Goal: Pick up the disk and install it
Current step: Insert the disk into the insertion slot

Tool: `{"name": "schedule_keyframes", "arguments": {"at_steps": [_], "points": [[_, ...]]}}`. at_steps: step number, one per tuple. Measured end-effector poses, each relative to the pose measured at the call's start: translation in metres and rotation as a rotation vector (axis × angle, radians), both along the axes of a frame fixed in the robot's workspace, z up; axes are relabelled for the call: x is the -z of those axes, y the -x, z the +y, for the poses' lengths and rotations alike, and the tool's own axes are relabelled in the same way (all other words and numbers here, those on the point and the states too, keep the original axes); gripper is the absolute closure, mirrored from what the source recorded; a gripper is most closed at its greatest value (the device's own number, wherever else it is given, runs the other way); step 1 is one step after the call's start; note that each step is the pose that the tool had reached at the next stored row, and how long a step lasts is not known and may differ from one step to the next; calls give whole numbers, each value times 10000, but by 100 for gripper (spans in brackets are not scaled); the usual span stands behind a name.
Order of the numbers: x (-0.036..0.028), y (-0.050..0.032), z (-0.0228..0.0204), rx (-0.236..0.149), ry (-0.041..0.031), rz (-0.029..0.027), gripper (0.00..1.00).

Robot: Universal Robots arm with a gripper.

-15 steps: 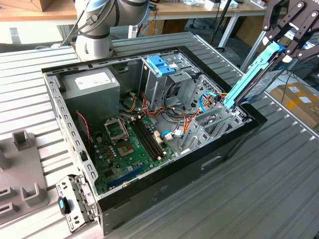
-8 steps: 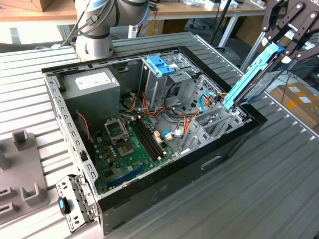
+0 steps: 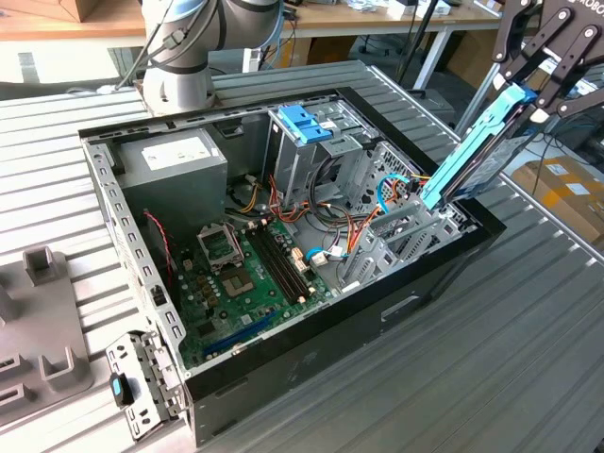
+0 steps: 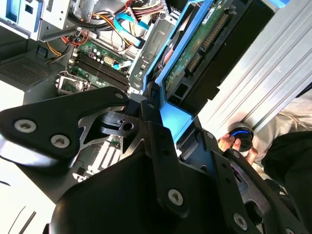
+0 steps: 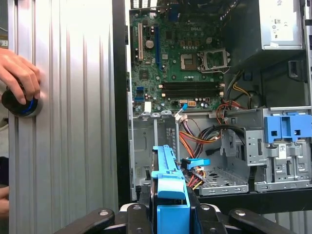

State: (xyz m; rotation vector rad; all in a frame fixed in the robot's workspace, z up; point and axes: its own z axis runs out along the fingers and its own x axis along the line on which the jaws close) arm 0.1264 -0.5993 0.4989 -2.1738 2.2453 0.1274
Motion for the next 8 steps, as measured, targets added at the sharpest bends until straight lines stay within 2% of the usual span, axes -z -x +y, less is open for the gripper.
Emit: {"name": "schedule_keyframes", "arguments": {"at_steps": [8], "points": [[19,16,-3,0,0,0,63]]}}
